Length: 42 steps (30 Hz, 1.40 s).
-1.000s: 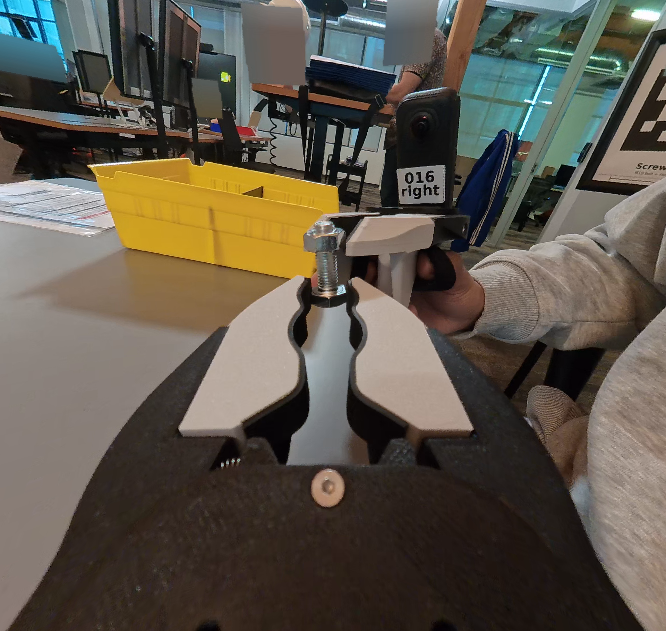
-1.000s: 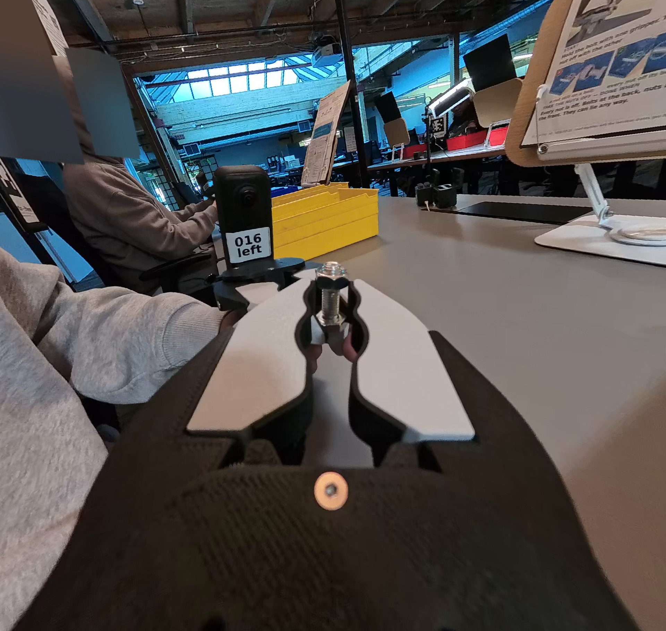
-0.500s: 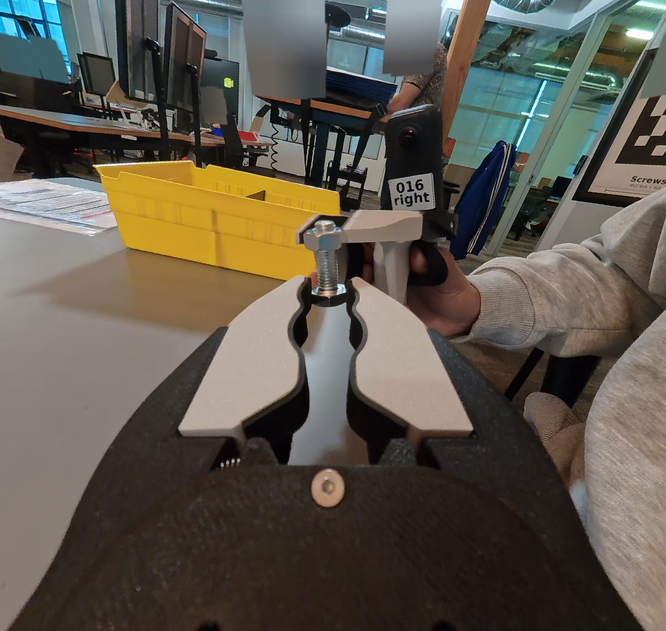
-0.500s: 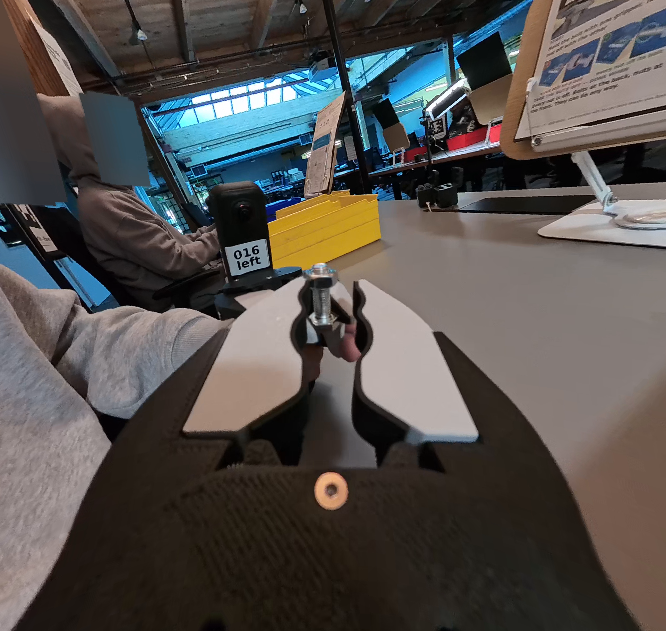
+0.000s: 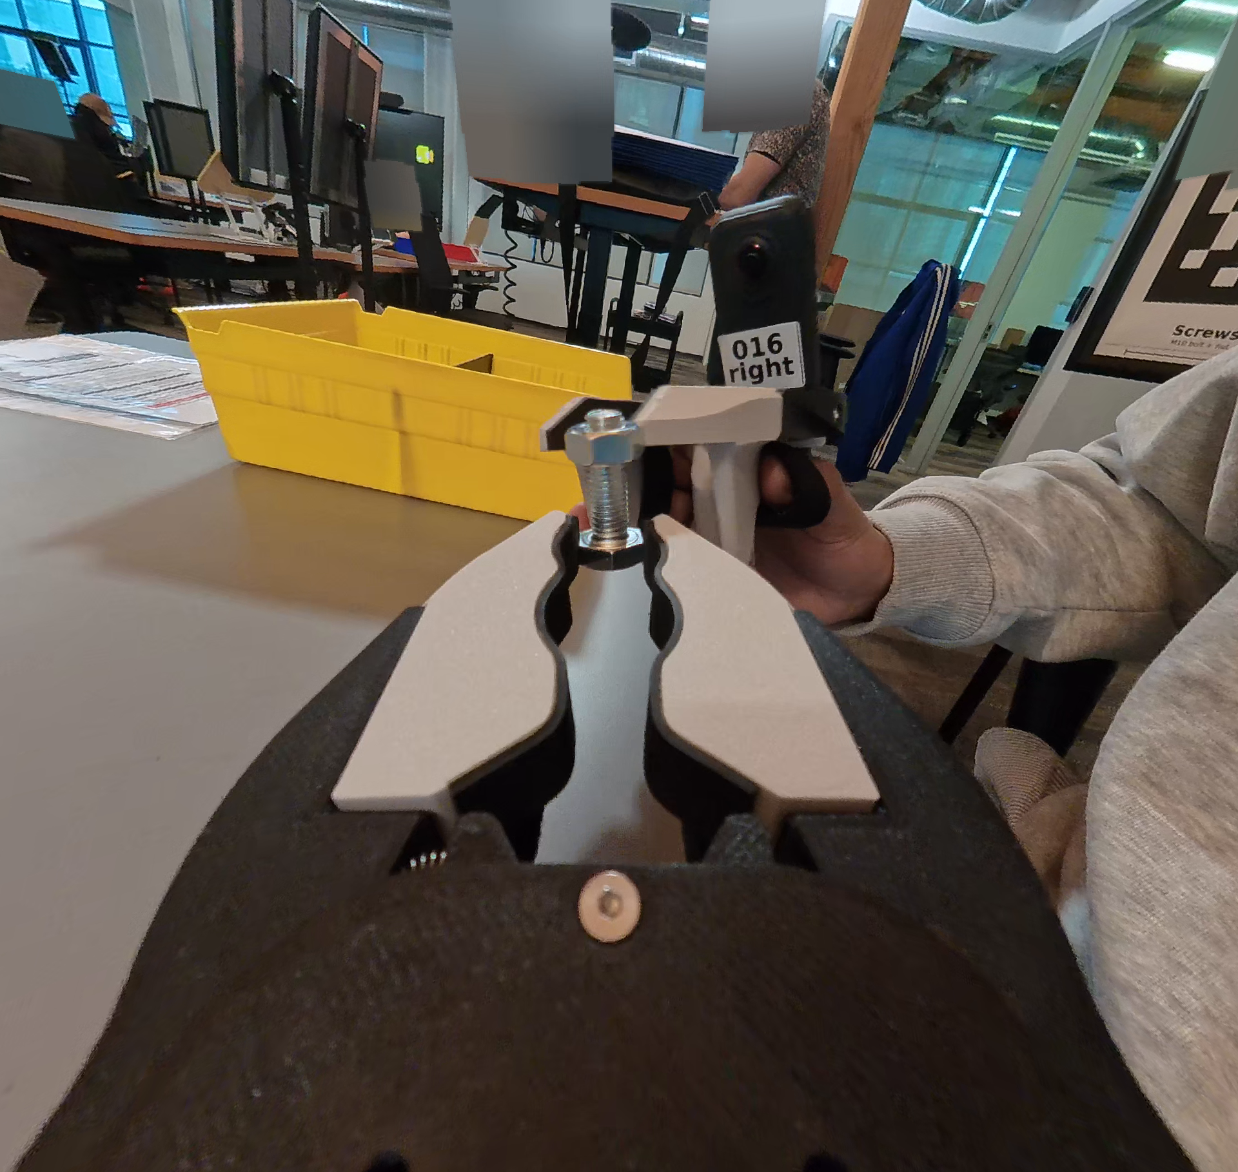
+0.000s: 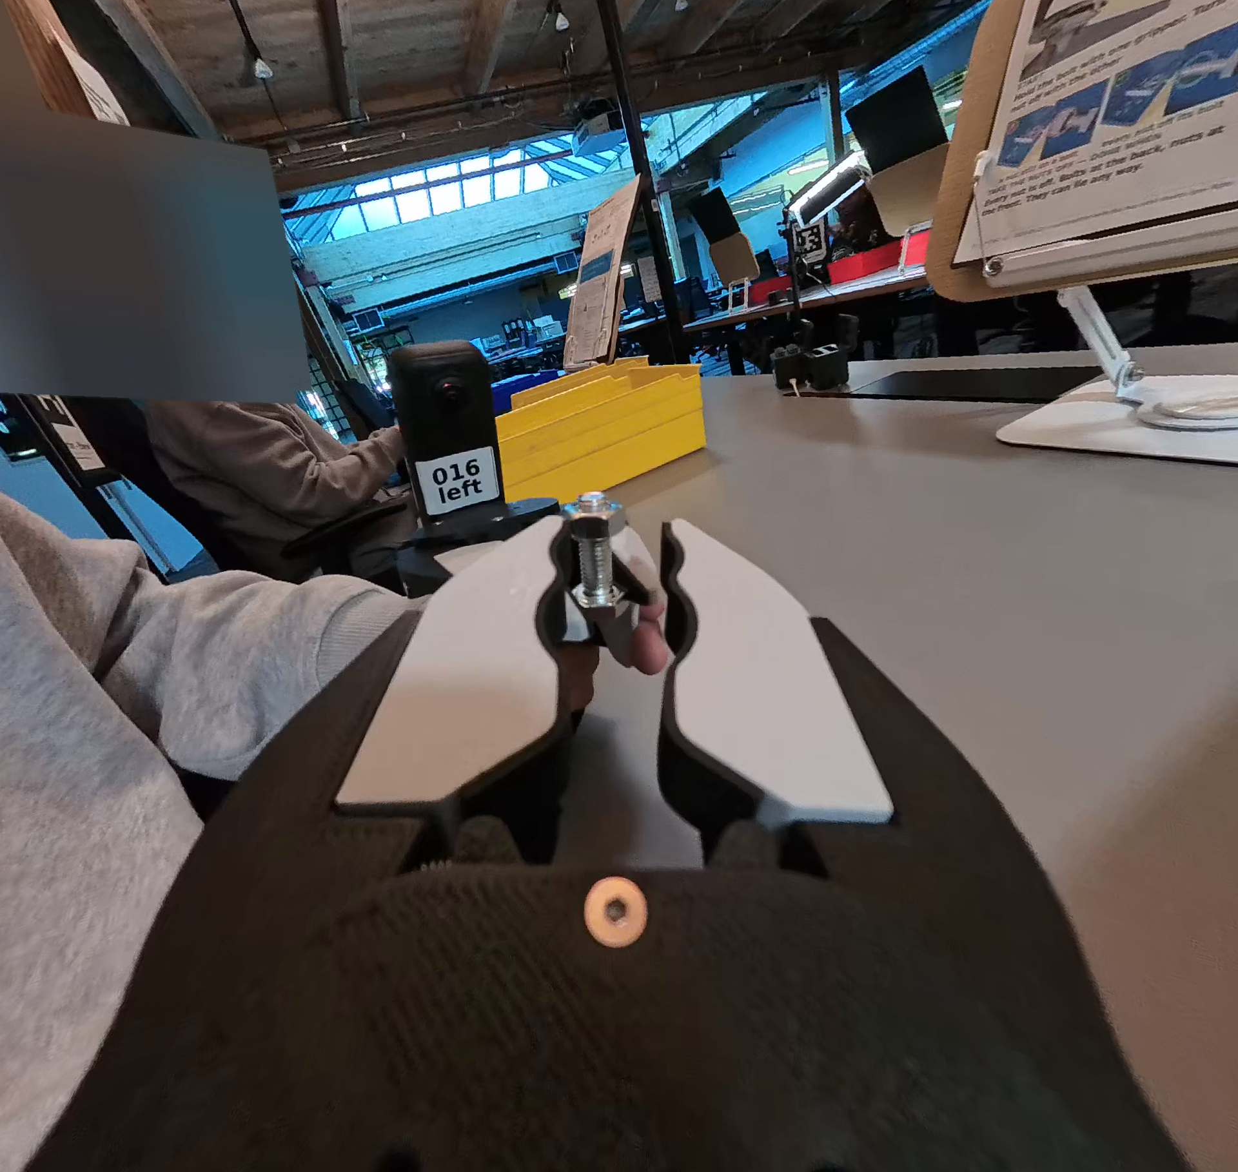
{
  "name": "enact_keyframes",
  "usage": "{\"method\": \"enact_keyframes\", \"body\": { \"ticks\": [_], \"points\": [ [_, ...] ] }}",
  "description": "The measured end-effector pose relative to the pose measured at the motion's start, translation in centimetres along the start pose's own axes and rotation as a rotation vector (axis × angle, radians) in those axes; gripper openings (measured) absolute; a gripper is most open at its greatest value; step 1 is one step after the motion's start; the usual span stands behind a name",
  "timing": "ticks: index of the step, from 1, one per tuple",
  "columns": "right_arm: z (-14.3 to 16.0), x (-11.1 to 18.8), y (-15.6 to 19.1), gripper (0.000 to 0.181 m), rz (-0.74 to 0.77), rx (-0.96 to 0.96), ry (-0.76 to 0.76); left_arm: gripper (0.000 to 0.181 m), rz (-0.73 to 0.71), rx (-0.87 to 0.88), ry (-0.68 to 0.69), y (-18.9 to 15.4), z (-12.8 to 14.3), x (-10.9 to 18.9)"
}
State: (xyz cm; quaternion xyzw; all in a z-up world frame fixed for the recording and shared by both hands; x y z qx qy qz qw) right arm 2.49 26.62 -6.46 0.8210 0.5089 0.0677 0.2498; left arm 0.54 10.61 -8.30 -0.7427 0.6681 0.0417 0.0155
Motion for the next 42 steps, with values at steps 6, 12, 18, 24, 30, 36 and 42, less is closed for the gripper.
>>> {"method": "enact_keyframes", "body": {
  "ticks": [6,12,18,24,30,36,42],
  "points": [
    [-0.4,0.5,-0.6,0.026,0.004,-0.063,-0.037,0.019,0.003,-0.015,0.01,-0.2,0.0,-0.1],
    [-0.1,0.0,0.2,0.03,-0.033,-0.008,-0.006,0.019,0.0,-0.017,0.012,-0.2,0.0,-0.1],
    [-0.3,0.5,-1.0,0.025,0.058,-0.06,-0.029,0.019,0.0,0.0,0.002,0.0,0.0,0.0],
    [-0.2,0.1,0.2,0.031,-0.024,-0.02,-0.017,0.018,0.003,-0.01,0.005,-0.1,0.0,-0.1],
    [-0.1,0.2,-0.4,0.025,0.057,-0.011,-0.005,0.019,0.0,-0.003,0.0,0.0,0.0,0.0],
    [-0.6,0.5,-0.1,0.031,-0.023,-0.075,-0.059,0.018,0.005,-0.016,0.009,-0.2,0.0,-0.1],
    [0.1,-0.2,0.5,0.026,0.026,0.063,0.021,0.019,-0.001,-0.01,0.002,-0.1,0.0,-0.1]
  ]
}}
Point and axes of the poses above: each gripper's, where its closed fingertips meet, x back along the fingers, z out of its underside, y = z × x across the jaws, the point moved 9 cm from there along x, back along the fingers, and after that the axes turned 12 degrees about -x, right-handed, at the moved point
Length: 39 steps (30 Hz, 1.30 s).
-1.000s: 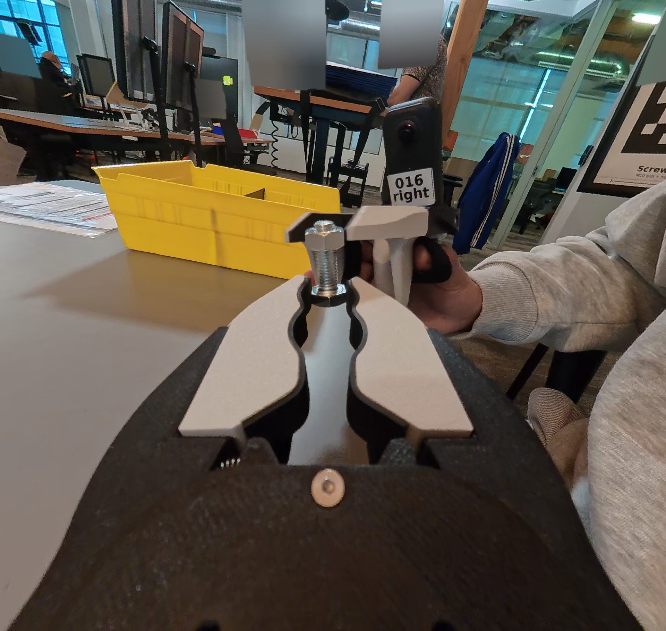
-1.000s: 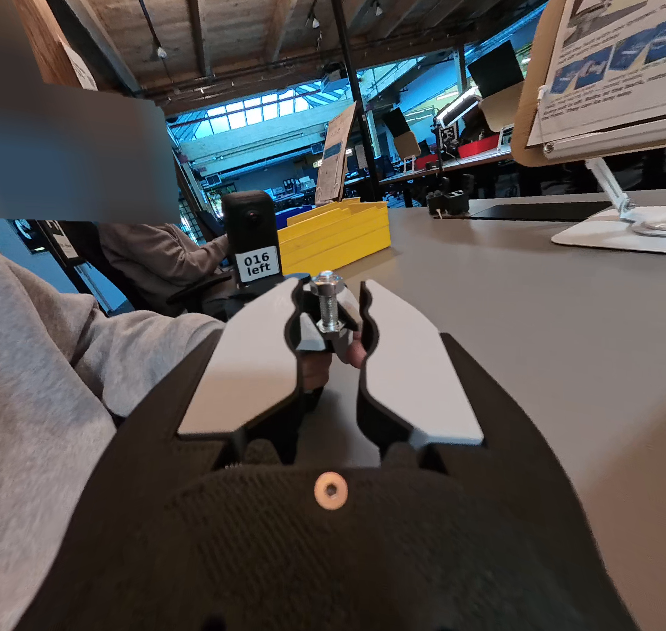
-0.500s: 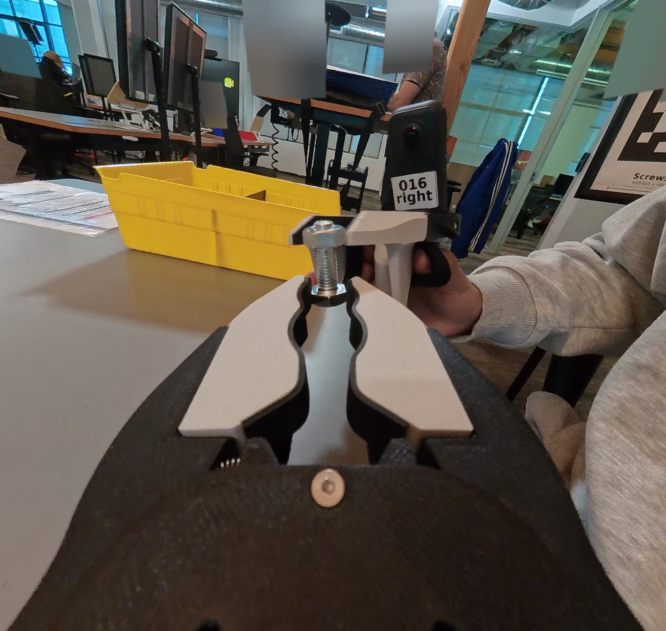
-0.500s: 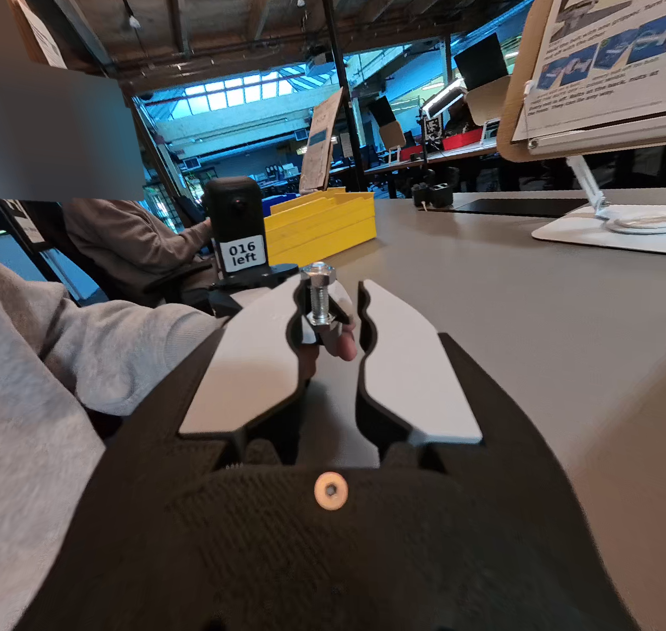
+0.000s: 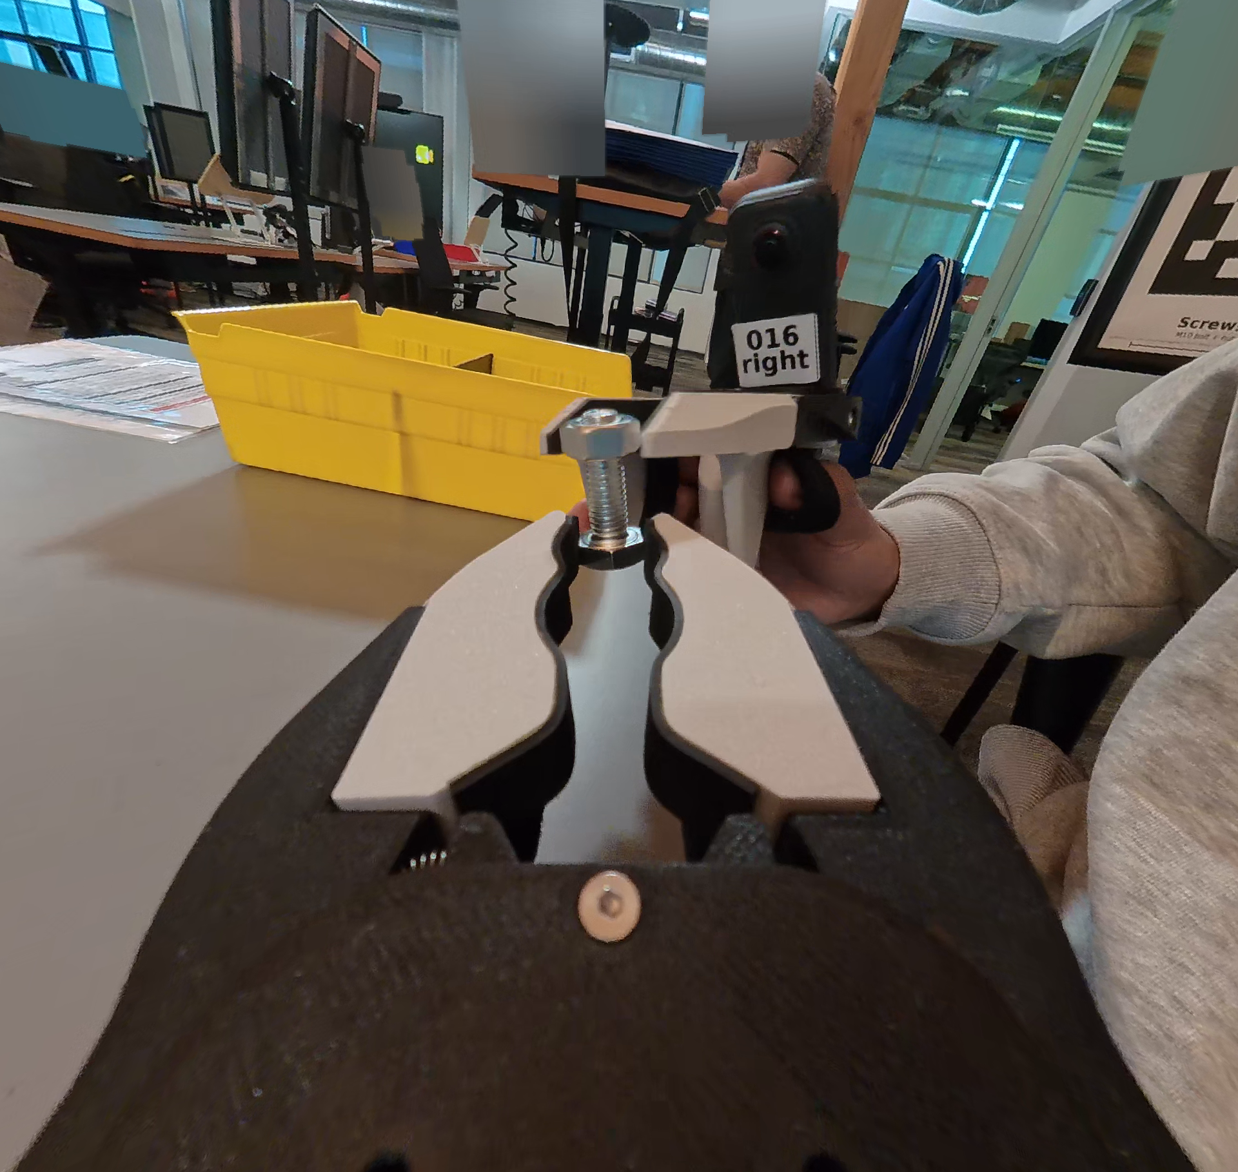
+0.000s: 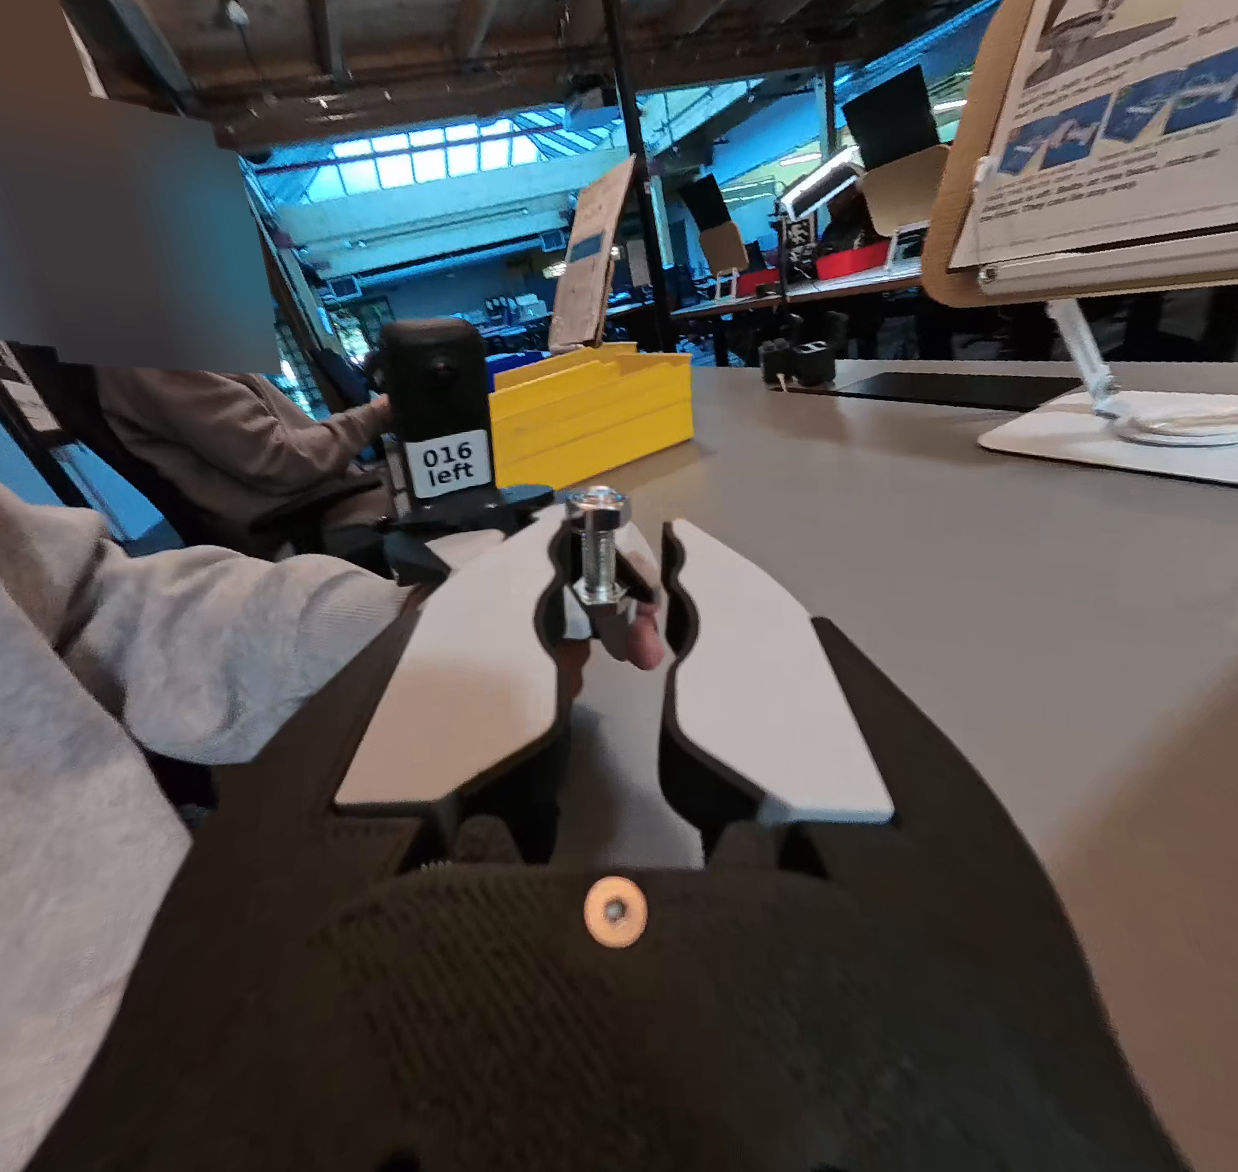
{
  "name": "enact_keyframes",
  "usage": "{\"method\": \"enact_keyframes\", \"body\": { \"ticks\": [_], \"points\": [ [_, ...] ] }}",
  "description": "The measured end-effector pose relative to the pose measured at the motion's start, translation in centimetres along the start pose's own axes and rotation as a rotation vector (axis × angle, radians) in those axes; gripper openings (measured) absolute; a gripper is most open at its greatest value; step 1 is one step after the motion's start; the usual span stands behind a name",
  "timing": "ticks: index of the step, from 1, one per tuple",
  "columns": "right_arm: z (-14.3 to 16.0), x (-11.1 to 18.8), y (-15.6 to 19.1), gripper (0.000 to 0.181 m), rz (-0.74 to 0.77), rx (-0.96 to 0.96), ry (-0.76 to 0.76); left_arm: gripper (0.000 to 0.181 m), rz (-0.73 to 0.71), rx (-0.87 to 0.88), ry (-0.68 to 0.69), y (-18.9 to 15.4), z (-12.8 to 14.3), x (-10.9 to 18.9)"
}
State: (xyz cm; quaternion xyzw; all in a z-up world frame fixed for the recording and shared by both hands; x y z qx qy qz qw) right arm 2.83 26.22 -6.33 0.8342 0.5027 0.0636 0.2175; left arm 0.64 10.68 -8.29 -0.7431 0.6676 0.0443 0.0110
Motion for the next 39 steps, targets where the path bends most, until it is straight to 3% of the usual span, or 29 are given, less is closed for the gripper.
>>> {"method": "enact_keyframes", "body": {
  "ticks": [5,8,14,21,28,36,39],
  "points": [
    [-0.5,0.9,-1.5,0.02,0.085,-0.096,-0.051,0.019,0.001,-0.005,-0.005,0.0,0.0,0.0],
    [-0.9,1.0,-0.8,0.027,0.017,-0.093,-0.075,0.019,0.001,-0.011,-0.003,-0.1,0.0,0.0],
    [0.0,-0.1,0.8,0.023,-0.027,0.033,-0.001,0.019,0.004,-0.018,-0.004,-0.1,-0.1,0.0],
    [-0.6,1.0,-1.4,0.017,0.064,-0.121,-0.072,0.019,0.0,-0.007,-0.008,0.0,0.0,0.0],
    [-0.4,0.3,0.3,0.027,-0.056,-0.081,-0.058,0.019,0.003,-0.015,-0.006,-0.1,-0.1,0.0],
    [-0.4,0.7,-1.2,0.022,0.038,-0.142,-0.07,0.018,0.0,0.0,-0.012,0.1,0.0,0.1],
    [-0.7,0.9,-1.2,0.026,0.01,-0.176,-0.098,0.018,0.001,-0.01,-0.006,0.0,0.0,0.0]
  ]
}}
Point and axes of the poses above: each gripper's, where its closed fingertips meet, x back along the fingers, z out of its underside, y = z × x across the jaws, the point moved 9 cm from there along x, back along the fingers, and after that the axes turned 12 degrees about -x, right-handed, at the moved point
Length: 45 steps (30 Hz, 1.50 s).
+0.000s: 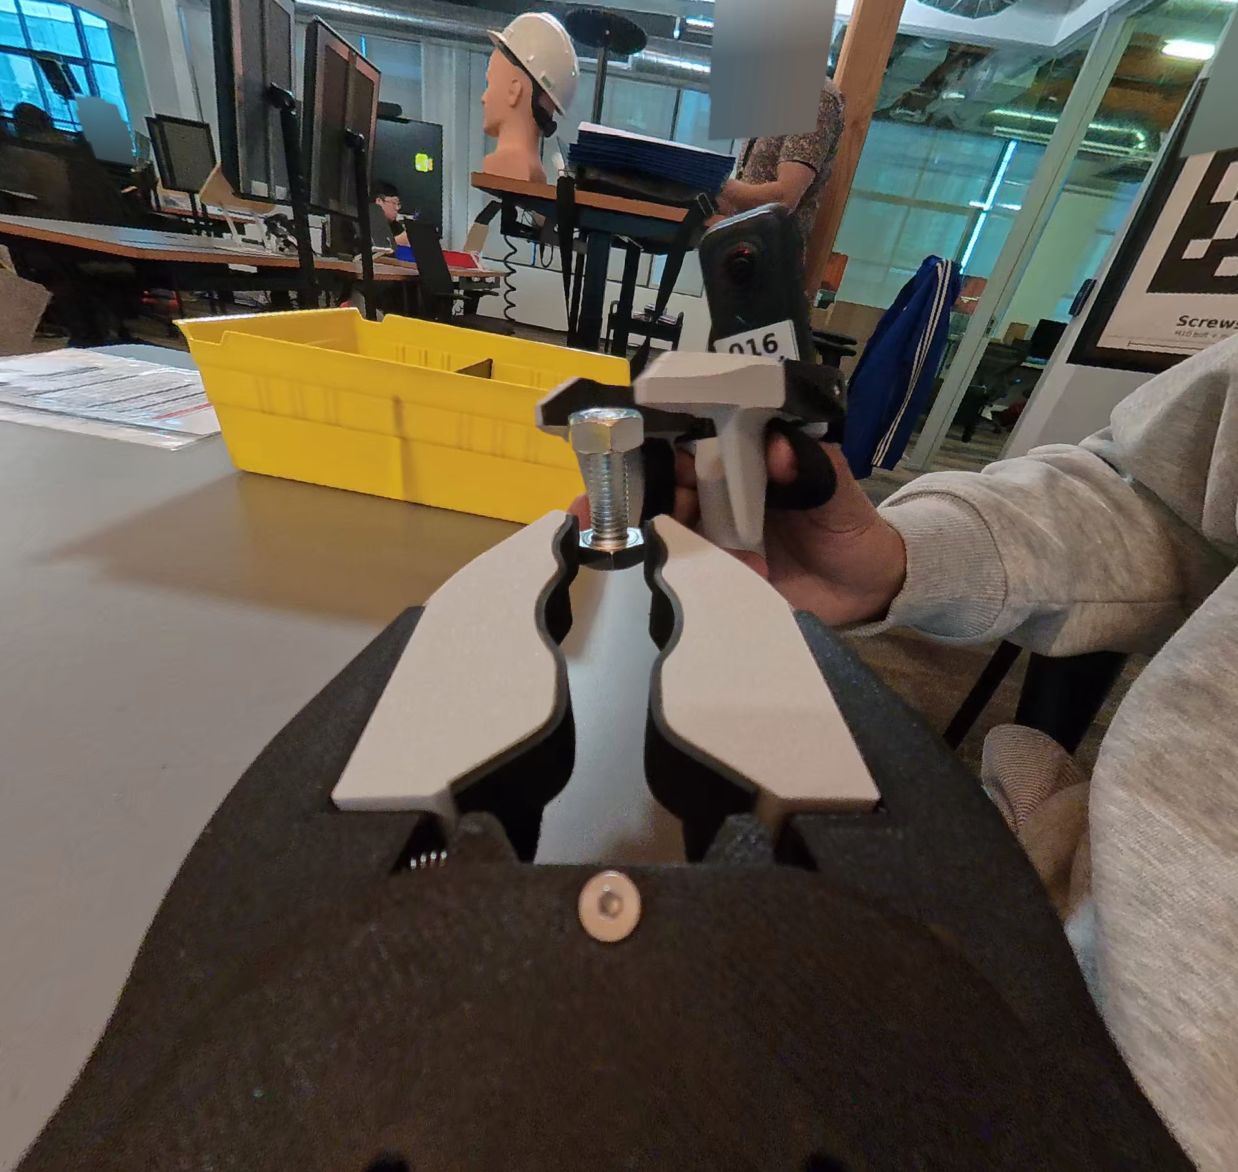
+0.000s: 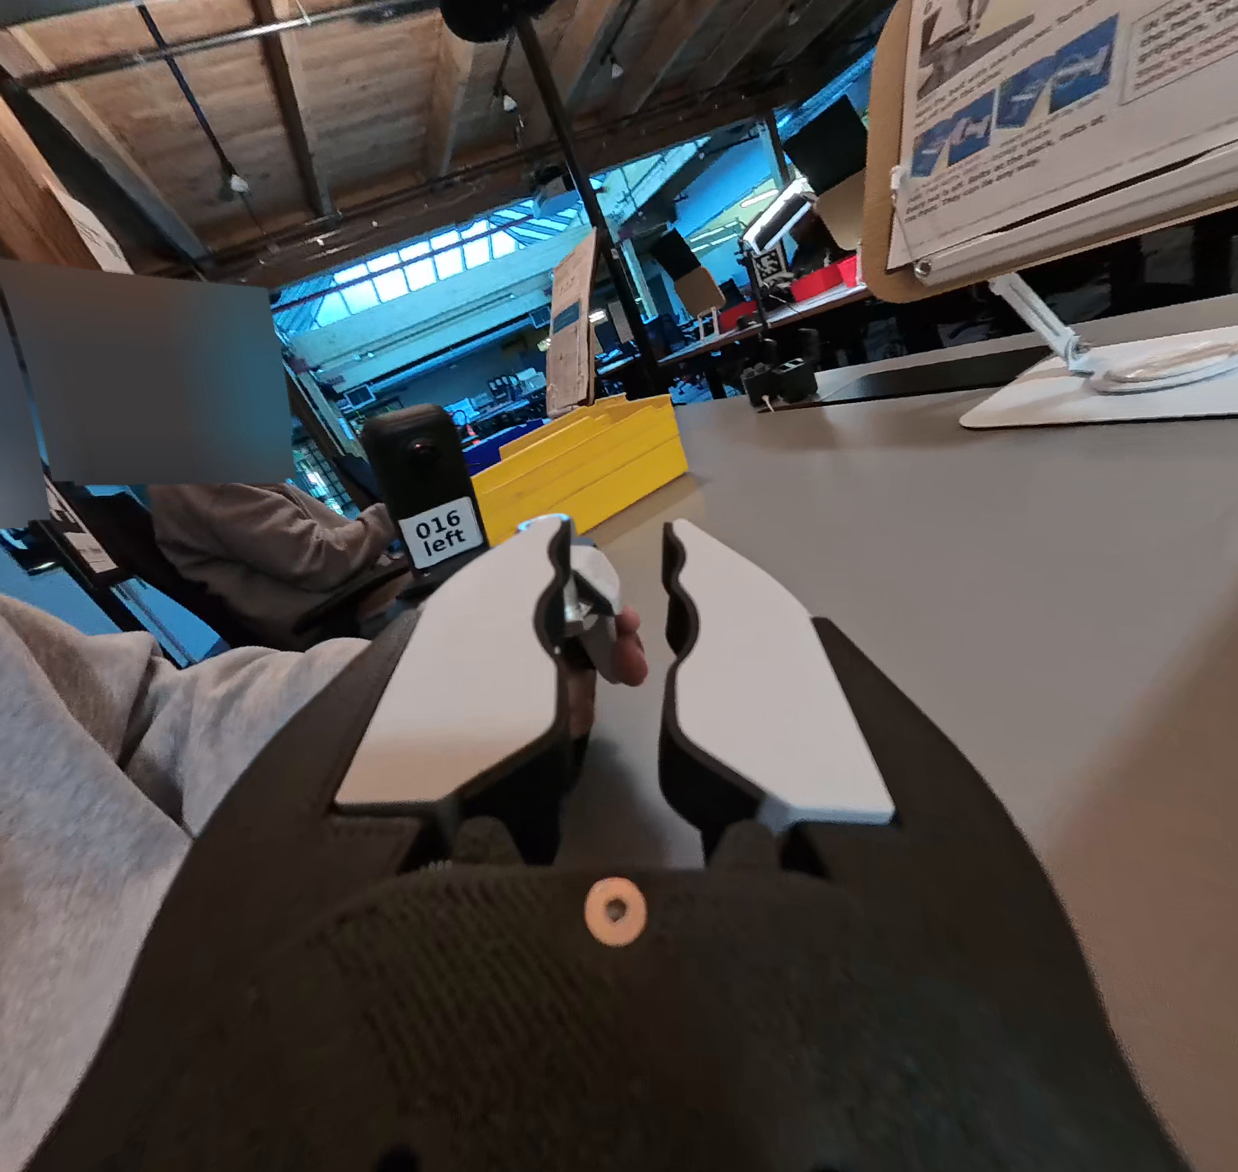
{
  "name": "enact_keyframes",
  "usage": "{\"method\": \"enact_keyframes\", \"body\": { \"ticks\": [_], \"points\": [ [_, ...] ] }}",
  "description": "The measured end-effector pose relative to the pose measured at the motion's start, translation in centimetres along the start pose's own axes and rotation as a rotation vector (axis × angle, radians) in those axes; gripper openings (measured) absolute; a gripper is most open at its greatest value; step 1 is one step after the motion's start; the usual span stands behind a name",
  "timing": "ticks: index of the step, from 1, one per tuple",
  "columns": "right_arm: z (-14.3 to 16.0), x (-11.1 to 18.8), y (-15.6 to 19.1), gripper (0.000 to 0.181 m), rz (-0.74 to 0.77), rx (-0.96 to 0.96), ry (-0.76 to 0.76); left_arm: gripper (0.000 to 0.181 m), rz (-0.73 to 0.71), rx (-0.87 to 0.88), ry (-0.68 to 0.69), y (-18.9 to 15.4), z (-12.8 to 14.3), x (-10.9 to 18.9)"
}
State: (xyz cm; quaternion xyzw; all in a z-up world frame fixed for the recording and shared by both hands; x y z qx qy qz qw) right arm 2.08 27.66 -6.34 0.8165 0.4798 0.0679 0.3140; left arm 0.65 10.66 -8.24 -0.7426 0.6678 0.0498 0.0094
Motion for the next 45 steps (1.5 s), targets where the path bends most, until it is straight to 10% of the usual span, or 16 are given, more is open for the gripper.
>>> {"method": "enact_keyframes", "body": {
  "ticks": [45],
  "points": [
    [0.4,-0.4,0.2,0.018,0.091,0.137,0.044,0.019,-0.004,0.001,0.0,0.0,0.0,0.0]
  ]
}}
Point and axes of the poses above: each gripper's, where its closed fingertips meet, x back along the fingers, z out of its underside, y = z × x across the jaws, the point moved 9 cm from there along x, back along the fingers, and after that the axes turned 12 degrees about -x, right-handed, at the moved point
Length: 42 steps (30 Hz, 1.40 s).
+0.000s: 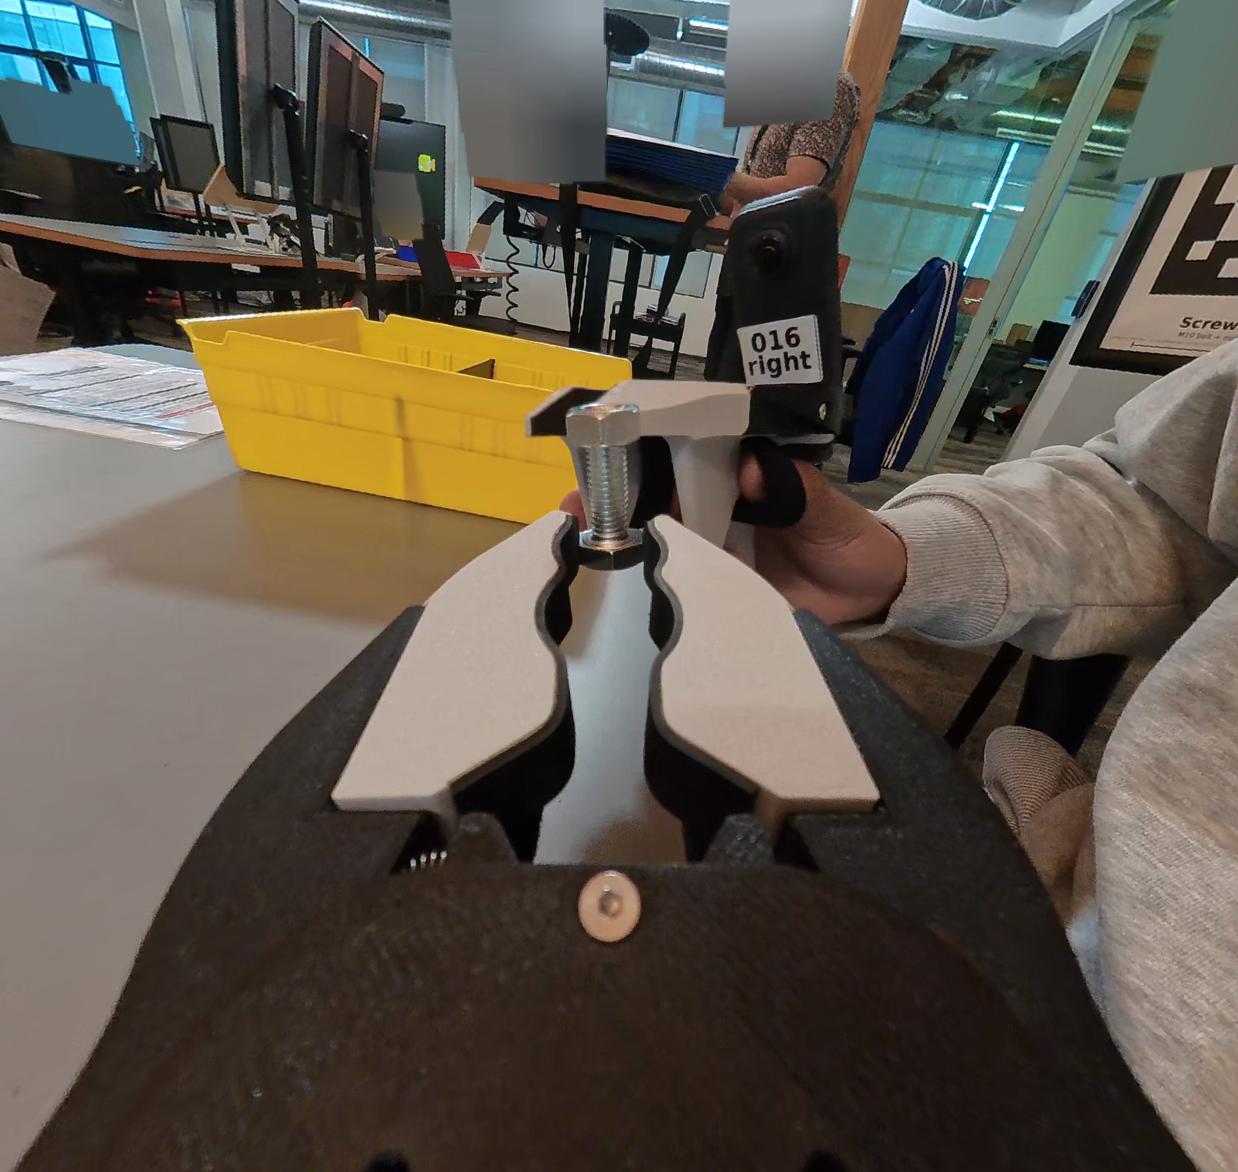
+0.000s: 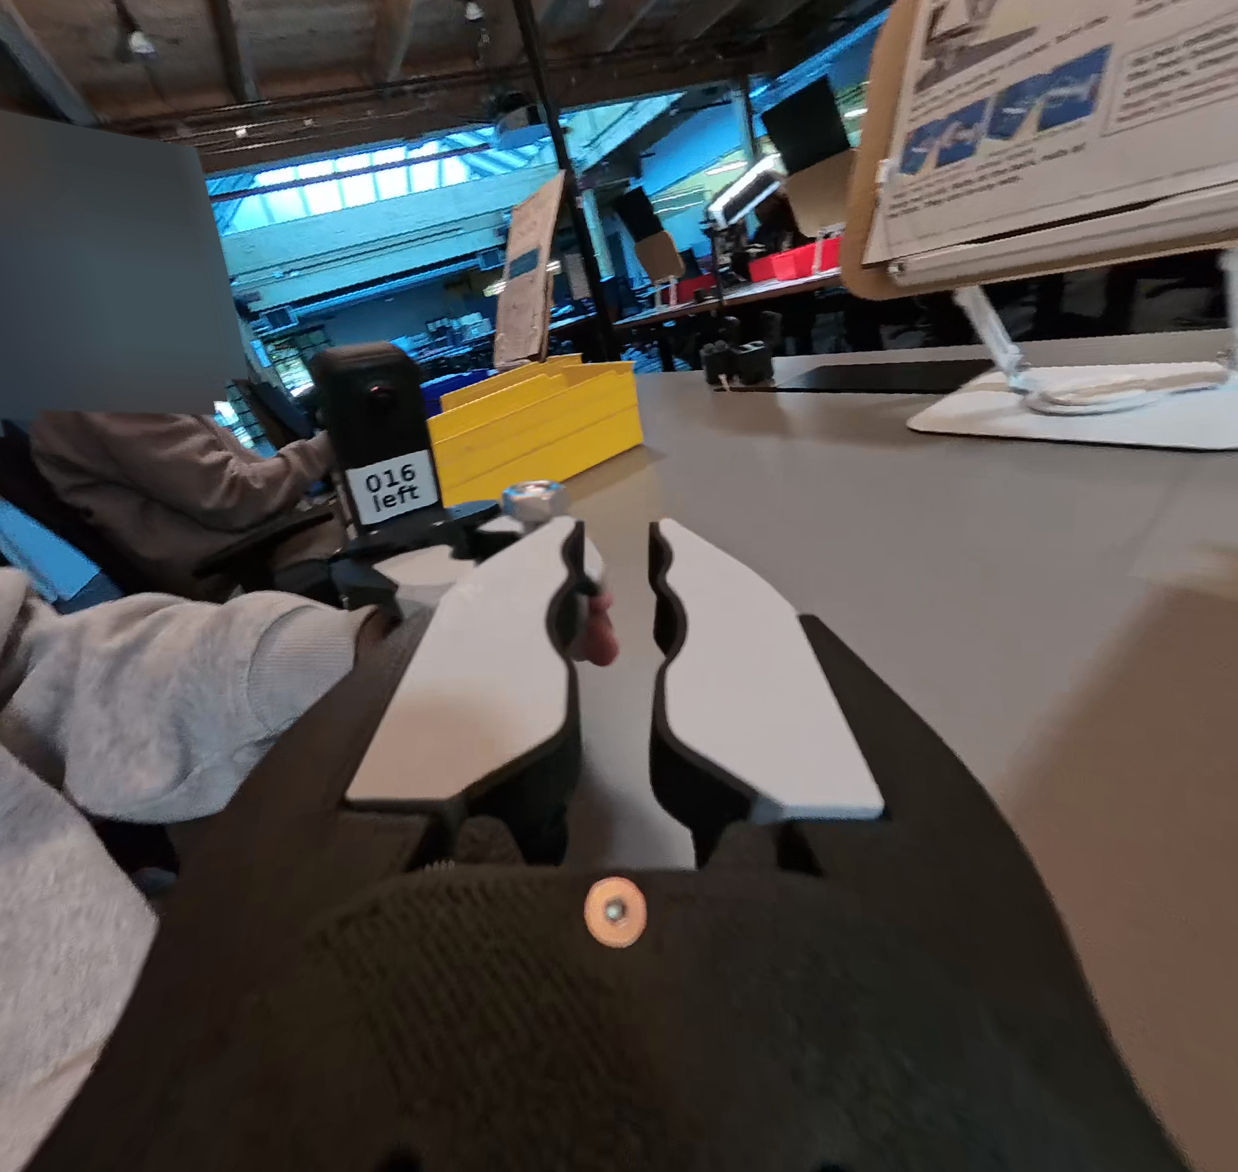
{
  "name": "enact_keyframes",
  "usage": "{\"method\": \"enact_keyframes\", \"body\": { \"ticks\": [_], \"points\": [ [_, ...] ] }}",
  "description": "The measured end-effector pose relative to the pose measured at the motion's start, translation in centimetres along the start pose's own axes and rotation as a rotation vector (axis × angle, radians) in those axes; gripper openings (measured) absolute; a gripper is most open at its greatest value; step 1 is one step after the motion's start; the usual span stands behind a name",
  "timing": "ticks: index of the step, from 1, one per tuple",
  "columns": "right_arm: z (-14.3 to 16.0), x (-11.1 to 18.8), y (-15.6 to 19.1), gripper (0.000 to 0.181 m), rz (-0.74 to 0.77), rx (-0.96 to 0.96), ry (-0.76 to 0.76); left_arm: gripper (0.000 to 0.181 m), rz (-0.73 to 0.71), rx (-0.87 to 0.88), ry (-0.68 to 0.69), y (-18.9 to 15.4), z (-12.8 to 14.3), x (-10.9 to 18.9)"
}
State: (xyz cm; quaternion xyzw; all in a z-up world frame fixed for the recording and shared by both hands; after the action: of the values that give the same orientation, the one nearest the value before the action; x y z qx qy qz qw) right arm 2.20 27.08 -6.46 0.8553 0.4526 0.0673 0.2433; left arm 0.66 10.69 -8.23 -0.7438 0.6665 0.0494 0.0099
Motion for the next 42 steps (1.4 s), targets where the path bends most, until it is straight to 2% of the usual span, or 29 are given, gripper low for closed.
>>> {"method": "enact_keyframes", "body": {
  "ticks": [2,7,10,16,19,22,26,29,35,42],
  "points": [
    [-0.3,0.2,0.0,0.017,0.013,0.022,-0.018,0.018,0.003,-0.004,0.003,-0.1,0.0,0.0],
    [0.2,-0.3,1.6,0.022,-0.099,0.082,0.0,0.019,0.0,-0.001,0.0,0.0,0.0,0.0],
    [0.4,-0.4,1.7,0.023,-0.09,0.091,0.017,0.019,0.001,-0.009,0.003,-0.1,0.0,0.0],
    [0.1,0.0,0.4,0.021,-0.037,0.004,-0.009,0.018,-0.003,0.011,-0.009,0.1,0.0,0.1],
    [-0.2,0.1,0.6,0.025,-0.092,-0.032,-0.033,0.018,0.0,0.003,-0.006,0.0,0.0,0.0],
    [-0.1,0.0,1.4,0.027,-0.131,0.011,-0.029,0.018,0.001,0.0,-0.005,0.0,0.0,0.0],
    [0.2,-0.2,0.9,0.025,-0.073,0.026,-0.004,0.018,0.0,0.008,-0.009,0.1,0.0,0.1],
    [-0.1,0.1,0.2,0.021,-0.038,-0.032,-0.027,0.018,0.0,0.004,-0.006,0.0,0.0,0.1],
    [0.0,-0.1,1.4,0.028,-0.125,0.011,-0.025,0.019,0.001,0.001,-0.006,0.0,0.0,0.0],
    [-0.1,0.0,0.1,0.017,-0.021,-0.019,-0.02,0.018,0.002,0.001,-0.004,0.0,0.0,0.0]
  ]
}}
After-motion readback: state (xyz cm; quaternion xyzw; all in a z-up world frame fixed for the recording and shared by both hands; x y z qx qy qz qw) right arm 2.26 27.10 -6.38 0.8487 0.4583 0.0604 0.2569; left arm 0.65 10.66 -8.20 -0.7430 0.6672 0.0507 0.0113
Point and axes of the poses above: each gripper's, where its closed fingertips meet, x back along the fingers, z out of its underside, y = z × x across the jaws, the point moved 9 cm from there along x, back along the fingers, and after that the axes turned 12 degrees about -x, right-handed, at the moved point
